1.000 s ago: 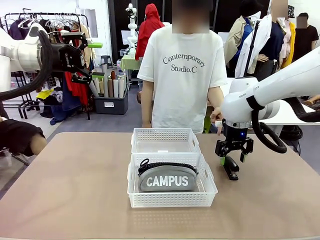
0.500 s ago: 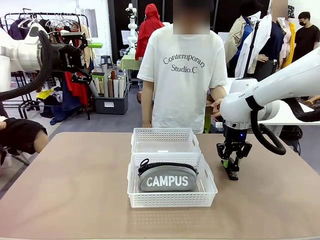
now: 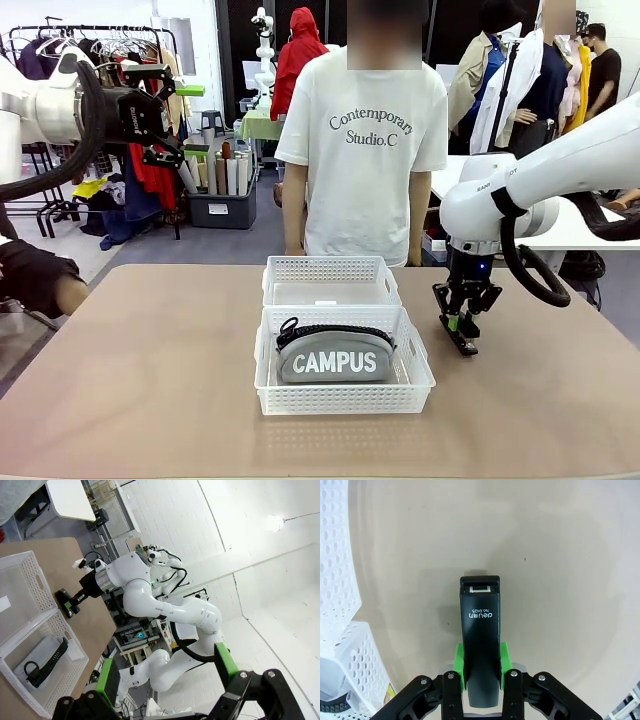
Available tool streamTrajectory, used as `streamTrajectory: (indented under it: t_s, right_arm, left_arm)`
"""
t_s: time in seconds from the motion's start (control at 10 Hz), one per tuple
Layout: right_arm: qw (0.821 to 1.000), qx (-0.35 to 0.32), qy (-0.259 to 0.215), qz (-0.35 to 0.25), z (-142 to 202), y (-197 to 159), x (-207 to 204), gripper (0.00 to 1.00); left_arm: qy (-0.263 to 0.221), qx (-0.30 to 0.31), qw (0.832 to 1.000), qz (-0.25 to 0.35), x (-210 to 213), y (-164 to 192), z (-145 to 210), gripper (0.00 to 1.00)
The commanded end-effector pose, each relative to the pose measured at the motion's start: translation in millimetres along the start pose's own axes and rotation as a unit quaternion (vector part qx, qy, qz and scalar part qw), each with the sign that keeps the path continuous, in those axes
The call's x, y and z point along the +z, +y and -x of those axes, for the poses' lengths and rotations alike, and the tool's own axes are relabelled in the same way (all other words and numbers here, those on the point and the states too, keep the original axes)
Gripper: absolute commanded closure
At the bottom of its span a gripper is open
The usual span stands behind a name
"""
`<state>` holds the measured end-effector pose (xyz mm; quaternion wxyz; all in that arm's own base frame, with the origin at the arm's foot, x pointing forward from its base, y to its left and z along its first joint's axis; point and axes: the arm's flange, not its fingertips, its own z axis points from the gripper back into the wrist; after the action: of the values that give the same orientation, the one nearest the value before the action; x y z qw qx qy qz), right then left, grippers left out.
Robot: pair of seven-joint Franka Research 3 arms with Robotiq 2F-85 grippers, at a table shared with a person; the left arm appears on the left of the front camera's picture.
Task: Distribute items into two baskets.
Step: Pick up the Stapler that the person points to.
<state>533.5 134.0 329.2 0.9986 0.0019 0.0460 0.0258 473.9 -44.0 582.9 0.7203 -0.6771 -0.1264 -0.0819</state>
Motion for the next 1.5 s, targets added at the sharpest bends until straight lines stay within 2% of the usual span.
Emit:
streamTrajectory:
  t_s: [0.0,0.3,0.4,0.6,0.9,1.1,1.4]
  right_arm:
    - [1.0,-0.014,-0.009,-0.003,7.0,4.3,24.9,1.0]
    - [0.999,-0.037,-0.01,-0.011,16.4,9.3,76.7,1.0]
    - [0.999,-0.036,-0.016,-0.01,19.7,11.7,98.3,1.0]
    - [1.0,-0.008,0.002,-0.016,29.6,20.4,142.7,1.0]
    - [1.0,-0.02,-0.014,-0.017,41.6,36.7,197.6,1.0]
    - [0.999,-0.035,-0.012,-0.032,43.8,39.9,229.0,1.0]
    - [0.997,-0.046,-0.035,-0.042,48.1,42.2,260.9,1.0]
  left_arm:
    - [0.0,0.0,1.0,0.001,0.0,-0.7,1.1,0.0]
    - [0.0,0.0,1.0,0.001,0.0,-0.7,1.1,0.0]
    - [0.0,0.0,1.0,0.001,0.0,-0.7,1.1,0.0]
    - [0.0,0.0,1.0,0.001,0.0,-0.7,1.1,0.0]
    - [0.0,0.0,1.0,0.001,0.0,-0.7,1.1,0.0]
    - [0.0,0.0,1.0,0.001,0.0,-0.7,1.1,0.0]
    - [0.0,0.0,1.0,0.001,0.0,-0.7,1.1,0.0]
